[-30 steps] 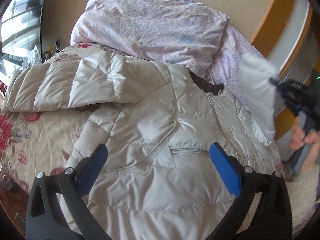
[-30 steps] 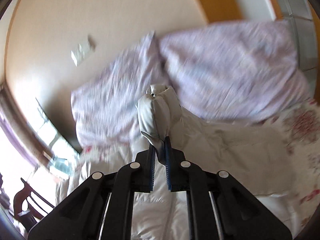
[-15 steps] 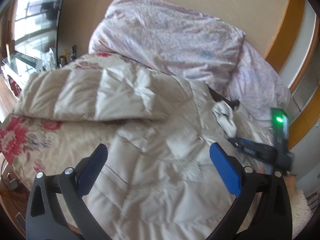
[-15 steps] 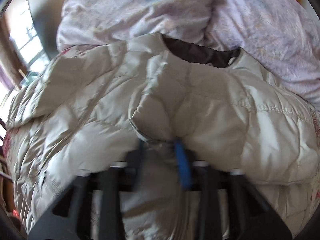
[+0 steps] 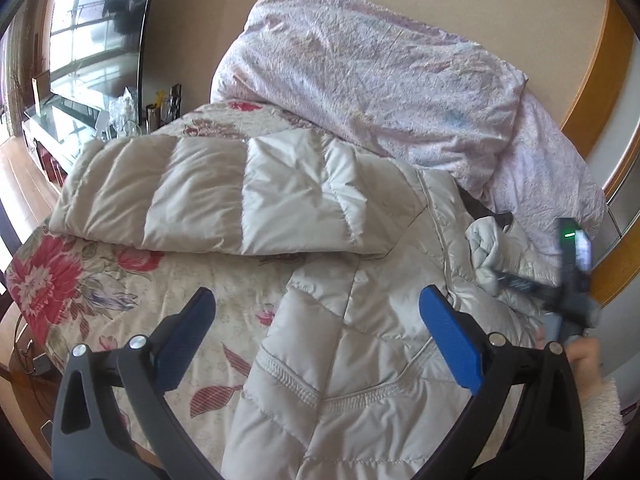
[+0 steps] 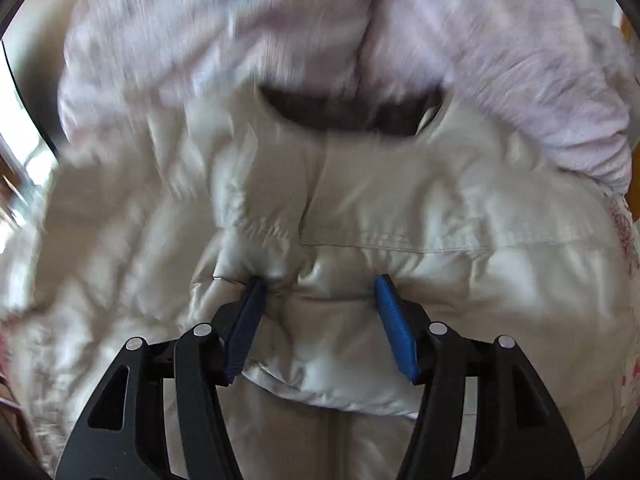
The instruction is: Fold large clothes
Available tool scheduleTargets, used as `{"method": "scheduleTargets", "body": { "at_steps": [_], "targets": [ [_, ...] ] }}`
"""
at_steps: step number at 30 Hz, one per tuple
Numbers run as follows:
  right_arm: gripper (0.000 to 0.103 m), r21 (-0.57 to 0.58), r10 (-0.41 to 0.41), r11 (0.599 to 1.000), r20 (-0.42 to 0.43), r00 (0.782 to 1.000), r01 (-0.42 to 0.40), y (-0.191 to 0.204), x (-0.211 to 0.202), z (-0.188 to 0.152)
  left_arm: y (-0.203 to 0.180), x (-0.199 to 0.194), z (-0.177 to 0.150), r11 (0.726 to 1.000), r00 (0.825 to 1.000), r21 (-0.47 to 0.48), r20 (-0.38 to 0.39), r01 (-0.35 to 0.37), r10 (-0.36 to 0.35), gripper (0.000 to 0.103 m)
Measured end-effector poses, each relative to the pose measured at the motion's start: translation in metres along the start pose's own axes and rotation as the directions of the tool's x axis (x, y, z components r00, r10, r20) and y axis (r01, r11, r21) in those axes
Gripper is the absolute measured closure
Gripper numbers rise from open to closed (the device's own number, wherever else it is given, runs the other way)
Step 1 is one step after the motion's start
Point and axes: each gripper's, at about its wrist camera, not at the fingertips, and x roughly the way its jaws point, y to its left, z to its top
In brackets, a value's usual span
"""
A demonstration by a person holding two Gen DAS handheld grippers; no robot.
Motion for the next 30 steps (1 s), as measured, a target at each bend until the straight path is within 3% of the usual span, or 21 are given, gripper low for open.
{"method": "scheduleTargets", "body": {
  "at_steps": [1,4,7,10,12,17,23,30],
  "targets": [
    [0.041,-0.028,-0.048,0.998,0.025,0.999,0.049,0.010,0.004,0.001,0.000,0.003,0.001,1.000,1.000,-0.002,-0.012,0.000,0.000,0.002],
    [0.040,-0.025,-0.073,0.997,0.018,0.997,0.073,0.015,0.009,0.007,-0.002,0.010,0.000,1.000,0.999,0.000,-0.047,0.015,-0.015,0.002],
    [0.038,-0.026,-0.047,0.999,-0.025,0.999,0.046,0.012,0.011,0.014,-0.003,0.016,-0.001,0.999,0.996,-0.013,-0.087,0.032,-0.033,0.002],
    [0.038,0.024,0.042,0.999,-0.059,0.997,-0.041,-0.006,0.009,0.019,0.001,0.015,-0.002,0.999,0.993,-0.030,-0.108,0.036,-0.039,0.002],
    [0.038,0.063,0.107,0.993,-0.046,0.993,-0.104,-0.017,-0.001,0.014,0.010,0.011,-0.002,0.999,0.994,-0.046,-0.105,0.014,-0.018,0.002],
    [0.036,0.018,0.045,0.999,-0.029,0.999,-0.044,-0.009,0.001,0.005,0.034,0.009,0.002,0.993,0.992,-0.118,-0.123,-0.023,0.008,0.002],
    [0.034,0.036,0.020,0.999,-0.030,0.999,-0.019,-0.005,0.009,0.008,0.070,0.007,0.015,0.979,0.988,-0.162,-0.113,-0.125,0.107,0.002],
    [0.033,0.047,0.013,0.999,-0.022,1.000,-0.012,-0.004,0.008,0.006,0.128,0.028,0.033,0.935,0.980,-0.308,-0.151,-0.174,0.133,0.013]
  ]
}}
